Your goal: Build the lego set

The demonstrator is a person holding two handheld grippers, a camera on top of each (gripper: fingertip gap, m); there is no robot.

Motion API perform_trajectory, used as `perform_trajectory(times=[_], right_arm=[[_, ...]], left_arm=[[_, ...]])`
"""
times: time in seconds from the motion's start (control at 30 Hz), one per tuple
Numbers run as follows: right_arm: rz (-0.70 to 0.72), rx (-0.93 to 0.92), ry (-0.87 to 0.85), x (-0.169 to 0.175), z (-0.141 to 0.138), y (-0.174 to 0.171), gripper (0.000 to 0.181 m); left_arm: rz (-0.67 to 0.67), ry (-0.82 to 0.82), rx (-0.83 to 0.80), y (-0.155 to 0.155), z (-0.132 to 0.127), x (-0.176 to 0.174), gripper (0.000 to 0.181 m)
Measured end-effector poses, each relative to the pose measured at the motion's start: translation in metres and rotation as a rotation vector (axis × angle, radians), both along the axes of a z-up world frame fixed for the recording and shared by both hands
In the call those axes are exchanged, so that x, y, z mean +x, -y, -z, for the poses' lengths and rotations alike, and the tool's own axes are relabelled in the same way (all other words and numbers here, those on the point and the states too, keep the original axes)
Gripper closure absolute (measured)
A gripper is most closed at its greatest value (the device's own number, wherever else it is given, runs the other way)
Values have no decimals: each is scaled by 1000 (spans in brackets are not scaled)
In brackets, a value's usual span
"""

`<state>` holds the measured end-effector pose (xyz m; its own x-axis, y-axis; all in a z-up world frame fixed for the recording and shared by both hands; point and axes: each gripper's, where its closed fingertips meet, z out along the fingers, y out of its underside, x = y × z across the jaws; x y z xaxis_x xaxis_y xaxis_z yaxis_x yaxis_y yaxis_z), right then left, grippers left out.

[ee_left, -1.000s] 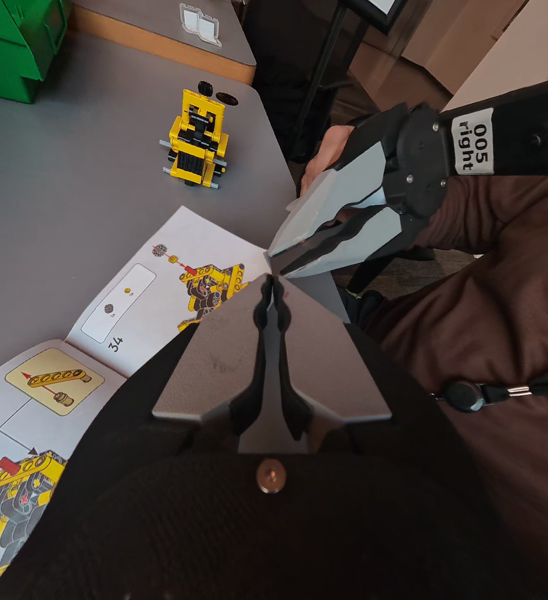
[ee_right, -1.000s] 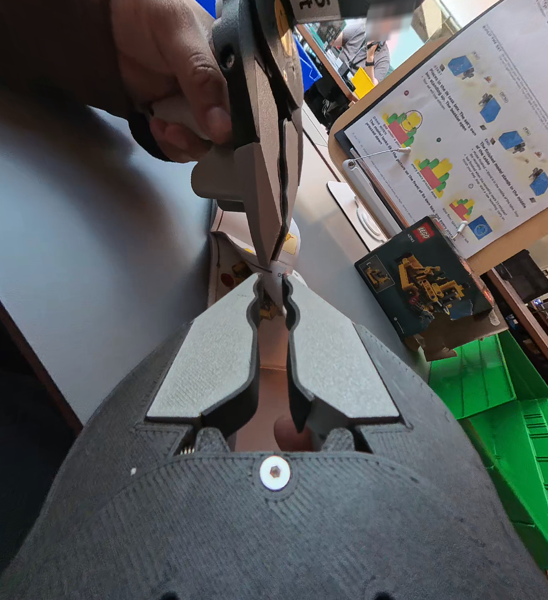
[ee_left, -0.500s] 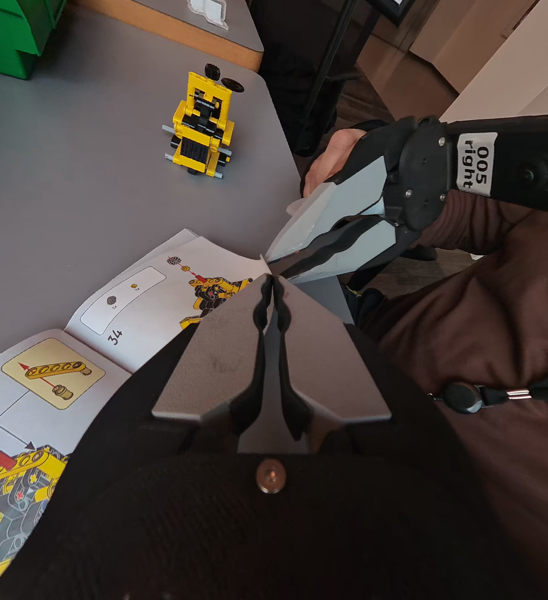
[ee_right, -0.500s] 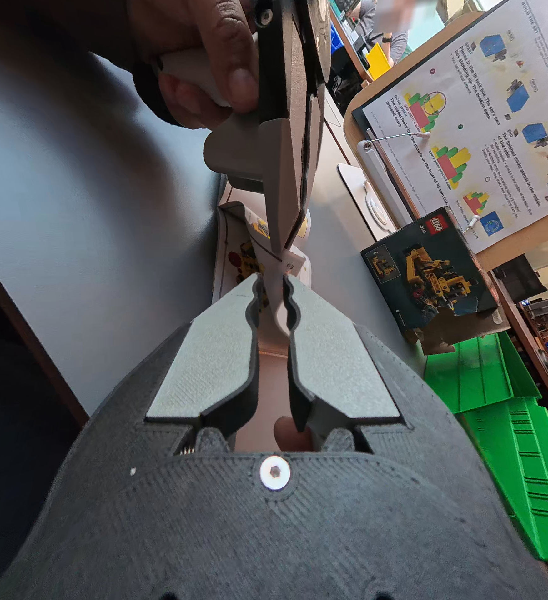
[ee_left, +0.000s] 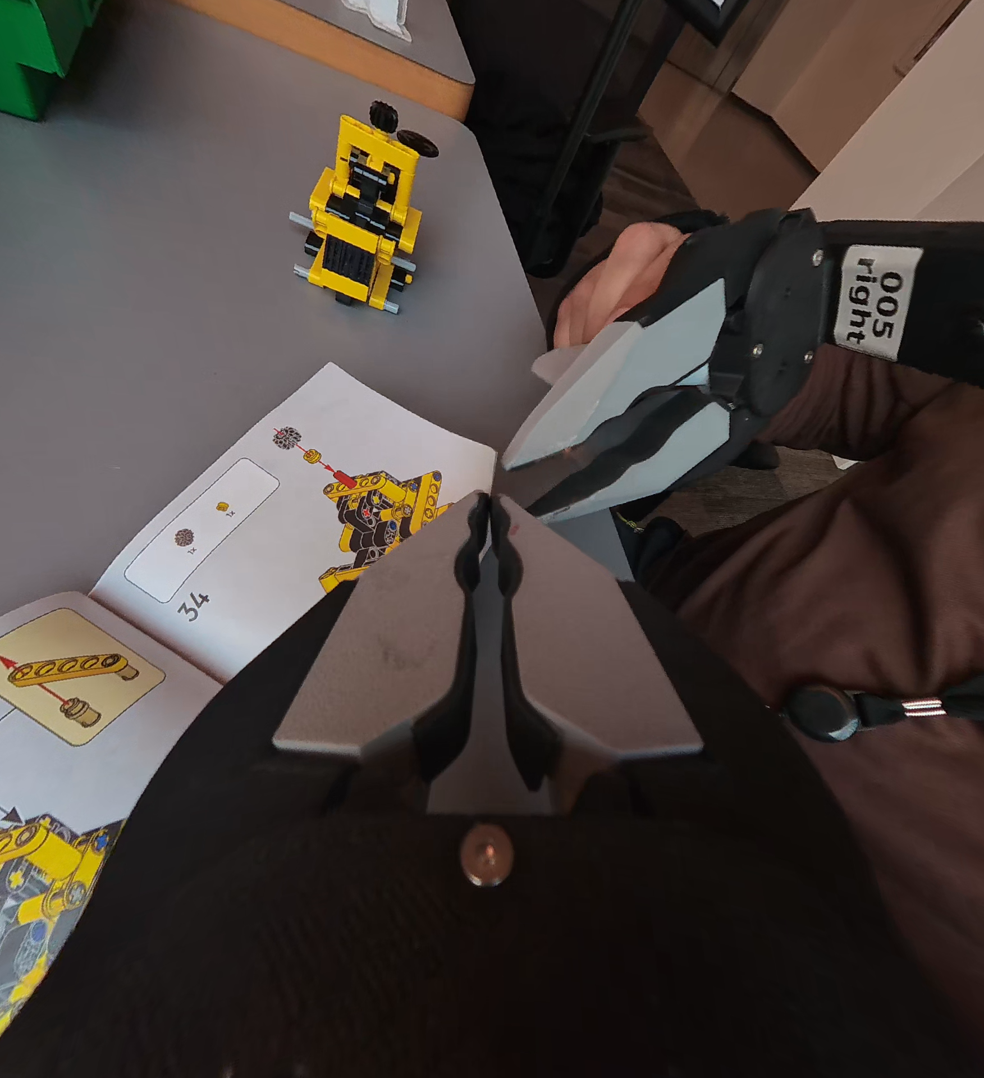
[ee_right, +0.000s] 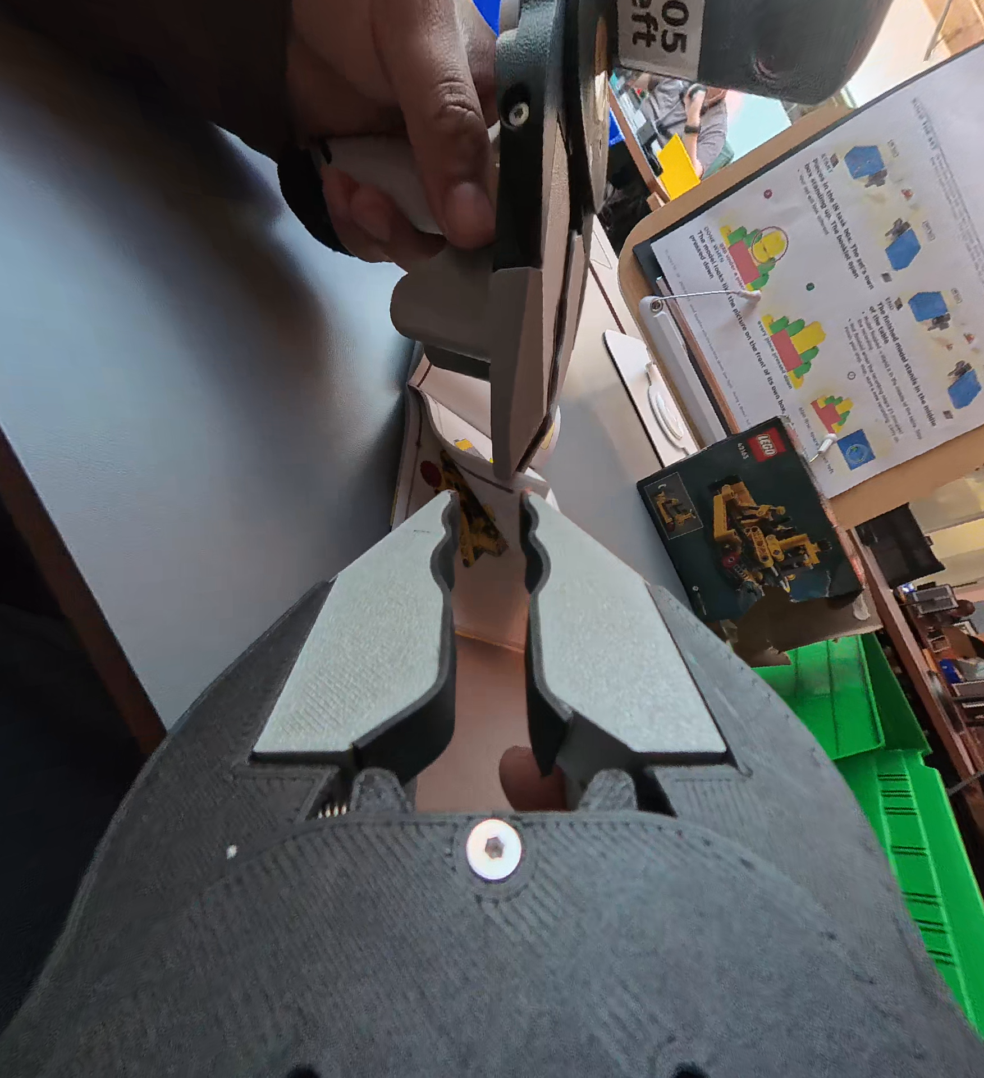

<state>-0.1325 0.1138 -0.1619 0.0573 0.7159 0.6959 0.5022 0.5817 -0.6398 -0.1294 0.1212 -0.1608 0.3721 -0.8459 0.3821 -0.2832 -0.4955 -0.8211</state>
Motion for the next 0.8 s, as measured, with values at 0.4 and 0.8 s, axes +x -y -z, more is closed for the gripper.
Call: perform_trajectory(times=[0.4, 0.8], right_arm=[[7, 120, 58, -8, 7, -1, 159], [26, 110, 56, -9, 10, -6, 160]], left_arm=[[-5, -7, 5, 0, 0, -1, 181], [-22, 17, -25, -3, 0, -3, 181]])
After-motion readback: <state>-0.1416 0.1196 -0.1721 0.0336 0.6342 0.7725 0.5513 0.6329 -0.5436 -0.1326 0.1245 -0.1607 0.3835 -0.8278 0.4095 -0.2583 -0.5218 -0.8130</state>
